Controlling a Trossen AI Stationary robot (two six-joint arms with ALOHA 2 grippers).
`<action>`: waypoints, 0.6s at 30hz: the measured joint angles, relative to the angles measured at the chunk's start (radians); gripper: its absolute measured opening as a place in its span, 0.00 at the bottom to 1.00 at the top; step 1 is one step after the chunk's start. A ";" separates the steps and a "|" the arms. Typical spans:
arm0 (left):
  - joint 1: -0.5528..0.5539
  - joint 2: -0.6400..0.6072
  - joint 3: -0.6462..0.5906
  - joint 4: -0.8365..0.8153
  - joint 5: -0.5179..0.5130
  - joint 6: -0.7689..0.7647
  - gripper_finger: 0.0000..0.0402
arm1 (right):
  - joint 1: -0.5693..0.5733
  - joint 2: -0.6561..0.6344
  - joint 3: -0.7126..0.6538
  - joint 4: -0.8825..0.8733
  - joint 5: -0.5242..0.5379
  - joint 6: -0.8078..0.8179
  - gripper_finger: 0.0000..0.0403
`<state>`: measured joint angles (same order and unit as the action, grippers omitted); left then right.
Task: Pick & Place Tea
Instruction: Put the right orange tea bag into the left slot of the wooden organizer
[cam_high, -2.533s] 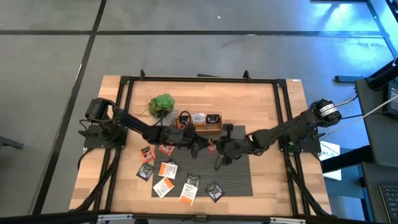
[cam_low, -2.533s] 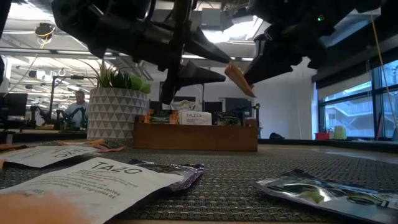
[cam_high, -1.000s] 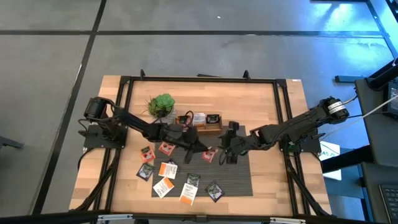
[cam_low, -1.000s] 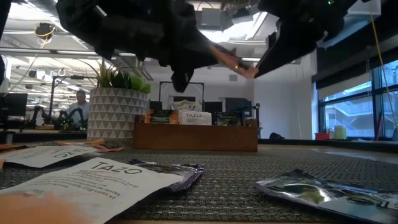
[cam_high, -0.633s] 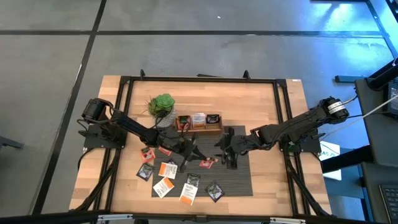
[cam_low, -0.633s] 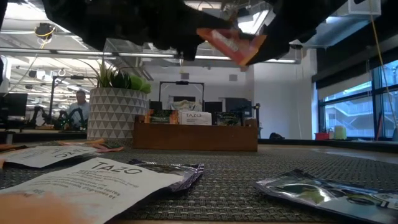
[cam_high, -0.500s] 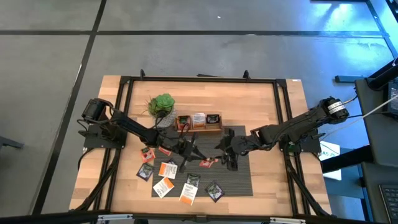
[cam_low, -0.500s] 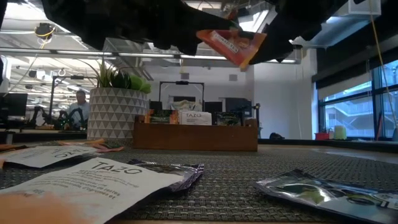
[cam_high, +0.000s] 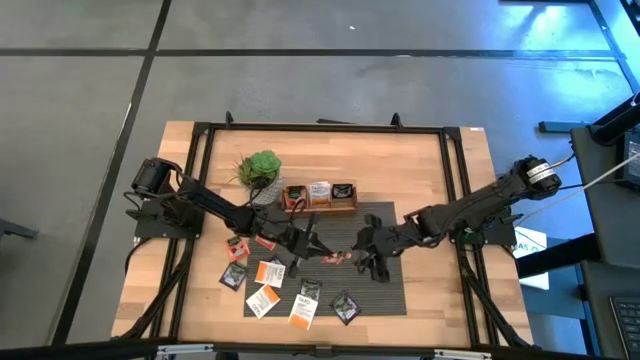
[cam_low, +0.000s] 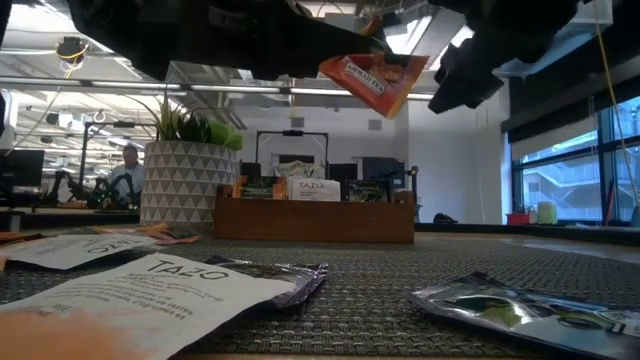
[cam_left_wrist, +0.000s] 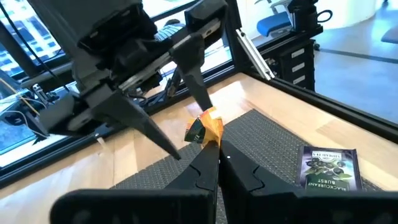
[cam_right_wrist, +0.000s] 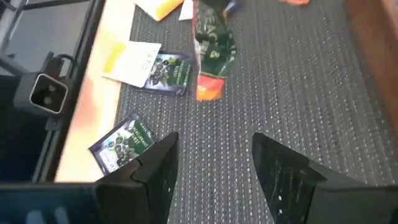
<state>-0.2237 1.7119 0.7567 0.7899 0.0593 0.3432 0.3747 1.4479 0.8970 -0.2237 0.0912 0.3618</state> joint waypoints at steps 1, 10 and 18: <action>0.000 0.000 0.000 0.000 0.000 0.001 0.01 | 0.007 0.000 0.000 0.009 0.044 -0.001 0.51; 0.000 0.000 0.000 0.004 -0.032 0.036 0.01 | 0.023 0.002 -0.001 0.112 0.117 -0.051 0.51; 0.000 0.000 0.000 0.014 -0.080 0.039 0.01 | 0.023 0.001 0.000 0.124 0.065 0.026 0.51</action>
<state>-0.2237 1.7119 0.7570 0.8037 -0.0208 0.3825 0.3979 1.4491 0.8967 -0.1000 0.1562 0.3878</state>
